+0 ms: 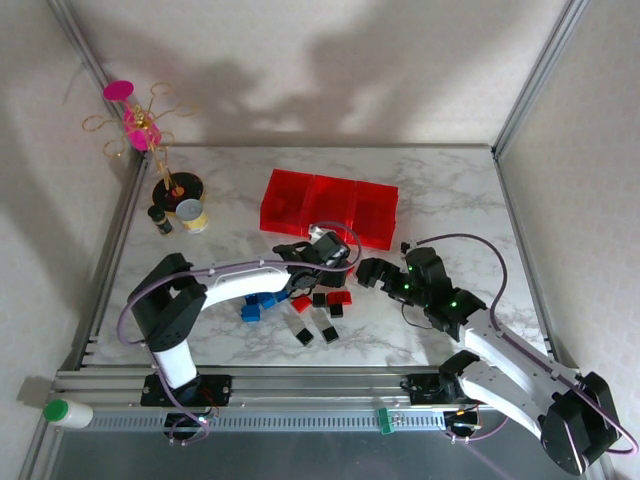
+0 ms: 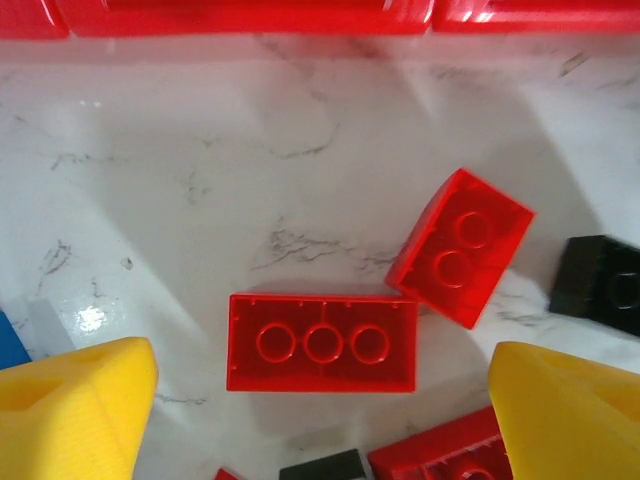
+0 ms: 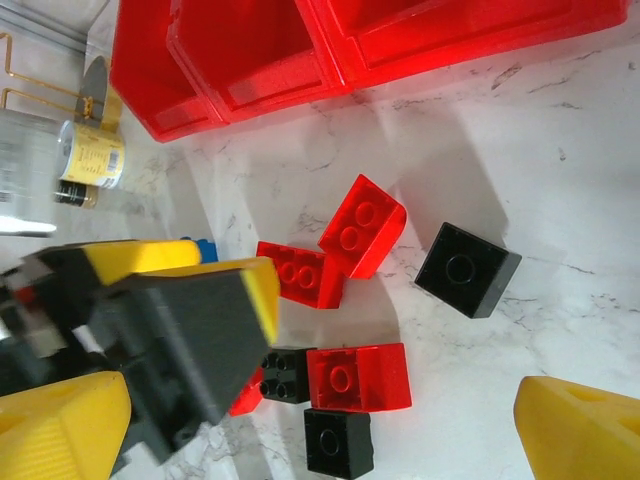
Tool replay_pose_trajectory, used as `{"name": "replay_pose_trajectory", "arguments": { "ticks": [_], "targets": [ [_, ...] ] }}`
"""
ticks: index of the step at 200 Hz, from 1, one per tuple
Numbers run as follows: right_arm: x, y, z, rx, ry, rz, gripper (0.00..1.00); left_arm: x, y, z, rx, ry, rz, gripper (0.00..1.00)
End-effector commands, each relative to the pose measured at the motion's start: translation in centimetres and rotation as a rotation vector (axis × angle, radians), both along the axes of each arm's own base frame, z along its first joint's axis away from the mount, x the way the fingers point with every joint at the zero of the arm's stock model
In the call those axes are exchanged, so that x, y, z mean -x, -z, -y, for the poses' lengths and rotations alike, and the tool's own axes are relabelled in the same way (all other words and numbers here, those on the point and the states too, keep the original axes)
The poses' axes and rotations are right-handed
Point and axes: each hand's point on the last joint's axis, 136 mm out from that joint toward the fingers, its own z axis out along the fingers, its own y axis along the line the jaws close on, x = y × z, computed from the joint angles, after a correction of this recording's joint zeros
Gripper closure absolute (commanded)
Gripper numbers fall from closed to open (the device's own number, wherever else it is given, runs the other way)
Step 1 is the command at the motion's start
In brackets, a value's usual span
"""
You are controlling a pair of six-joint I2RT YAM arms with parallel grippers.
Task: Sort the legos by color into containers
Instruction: Pick up the lego from the center of the table.
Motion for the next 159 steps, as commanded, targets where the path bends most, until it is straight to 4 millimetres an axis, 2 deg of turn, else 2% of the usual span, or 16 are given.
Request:
{"name": "replay_pose_trajectory", "arguments": {
  "ticks": [1, 60, 112, 159],
  "targets": [
    [0.3, 0.3, 0.6, 0.000, 0.019, -0.014, 0.01, 0.0, 1.3, 0.2, -0.067, 0.034, -0.026, 0.11],
    [0.3, 0.4, 0.9, 0.003, 0.025, -0.015, 0.01, -0.5, 3.6, 0.7, -0.116, 0.045, -0.049, 0.09],
    [0.2, 0.5, 0.7, 0.001, 0.017, -0.014, 0.01, -0.7, 4.8, 0.5, -0.141, 0.036, -0.057, 0.16],
    [0.1, 0.5, 0.6, 0.000, 0.014, -0.013, 0.01, -0.4, 4.8, 0.1, -0.145, 0.030, -0.061, 0.22]
  ]
}}
